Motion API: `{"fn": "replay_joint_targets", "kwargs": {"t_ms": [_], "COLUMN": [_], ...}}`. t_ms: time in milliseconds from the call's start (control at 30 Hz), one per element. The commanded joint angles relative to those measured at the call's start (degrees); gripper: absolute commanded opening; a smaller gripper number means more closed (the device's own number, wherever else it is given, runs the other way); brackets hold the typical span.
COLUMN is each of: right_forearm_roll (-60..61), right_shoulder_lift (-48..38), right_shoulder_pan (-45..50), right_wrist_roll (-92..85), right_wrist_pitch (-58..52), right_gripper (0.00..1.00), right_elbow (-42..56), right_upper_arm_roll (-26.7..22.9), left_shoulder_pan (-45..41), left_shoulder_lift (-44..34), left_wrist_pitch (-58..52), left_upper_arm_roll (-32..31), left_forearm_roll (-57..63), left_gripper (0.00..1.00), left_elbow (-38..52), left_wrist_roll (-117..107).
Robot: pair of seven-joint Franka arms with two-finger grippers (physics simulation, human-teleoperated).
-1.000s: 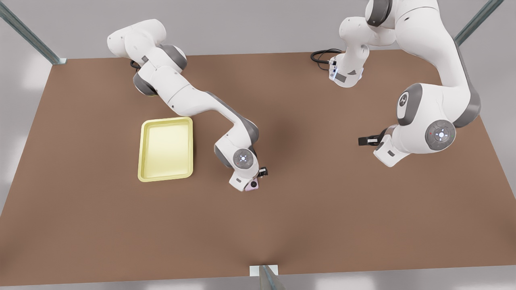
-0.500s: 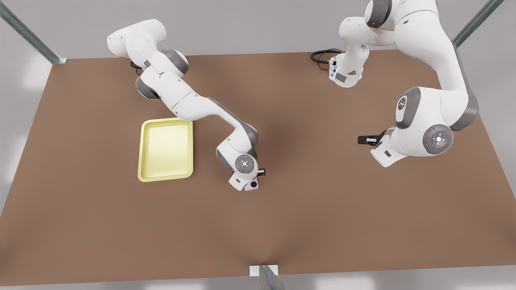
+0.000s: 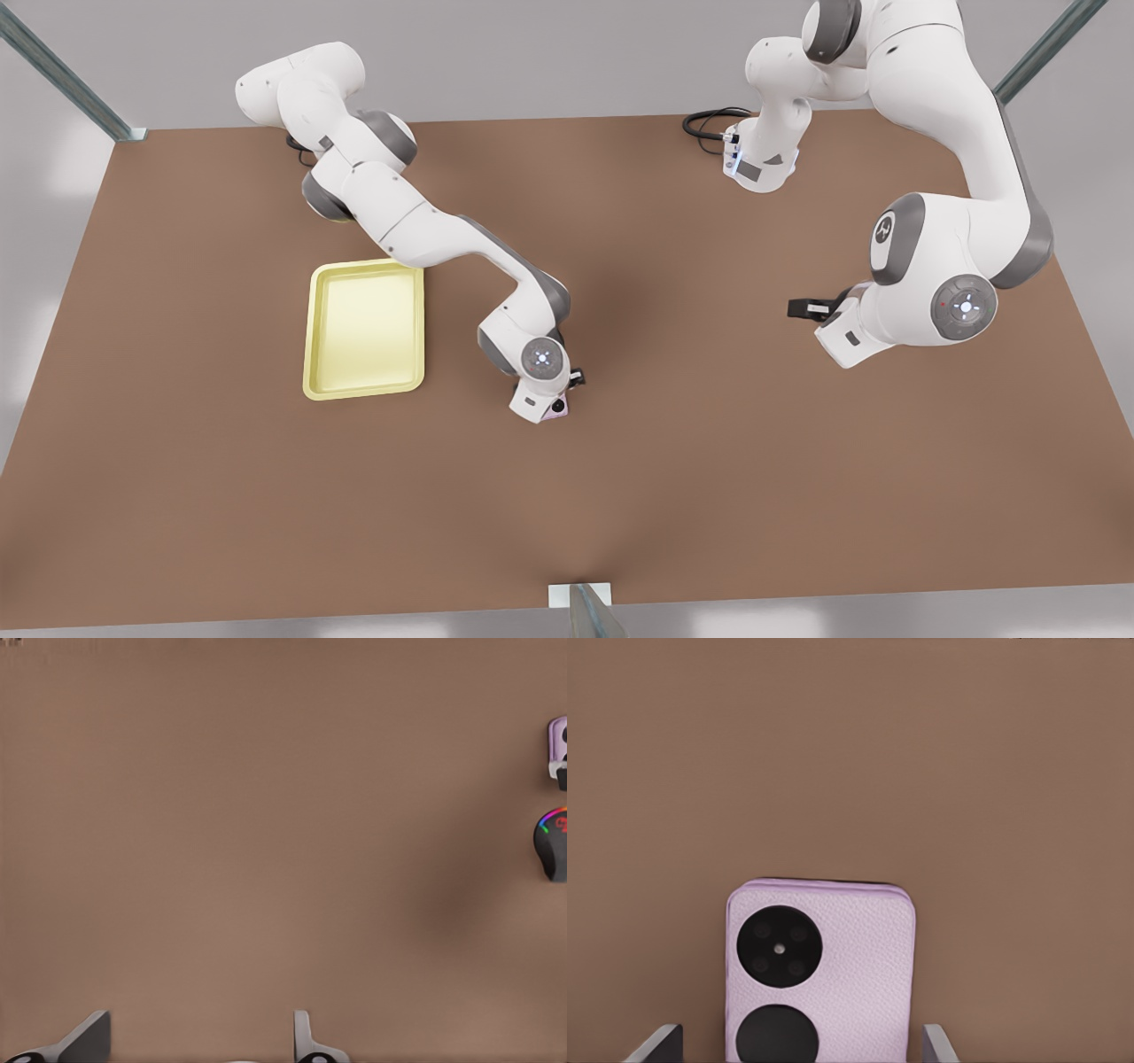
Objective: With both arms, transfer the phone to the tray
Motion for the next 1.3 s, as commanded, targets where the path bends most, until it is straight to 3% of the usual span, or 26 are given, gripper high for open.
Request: {"fn": "replay_joint_targets", "kwargs": {"t_ms": [0,233,367,667,933,1000,1267], "right_forearm_roll": [-1.4,-0.9,-0.9,-1.0,-0.7,-0.8,3.0], "right_shoulder_lift": [0.6,1.6,1.5,1.3,-3.5,-7.0,-34.3], "right_shoulder_pan": [0.0,0.3,0.2,-0.1,-1.5,-2.9,-18.4], "right_wrist_roll": [-12.6,-11.4,-11.1,-11.6,-11.7,-12.0,-18.5], "right_wrist_pitch": [1.9,4.5,4.7,4.7,3.6,3.5,5.5], "right_gripper": [1.00,1.00,0.91,0.81,0.78,0.76,0.72], "right_elbow": [0.0,0.2,0.2,0.2,-0.8,-4.0,-39.3], "right_upper_arm_roll": [0.0,0.3,0.2,0.1,0.1,0.3,0.7], "left_shoulder_pan": [0.0,0.0,0.0,0.0,0.0,0.0,0.0], "left_shoulder_lift": [-0.1,0.3,0.3,0.4,0.5,0.5,0.1], "left_wrist_pitch": [1.0,2.0,2.0,2.1,2.2,2.4,2.5], "left_upper_arm_roll": [0.0,0.0,0.0,0.0,0.0,0.0,-0.2], "left_forearm_roll": [0.2,1.5,1.5,1.4,1.4,1.5,1.4], "left_gripper": [1.00,1.00,1.00,1.00,1.00,1.00,1.00], "left_elbow": [0.1,0.1,0.1,0.1,0.1,0.1,0.1], "left_wrist_roll": [2.3,2.4,2.4,2.3,2.4,2.4,2.2]}}
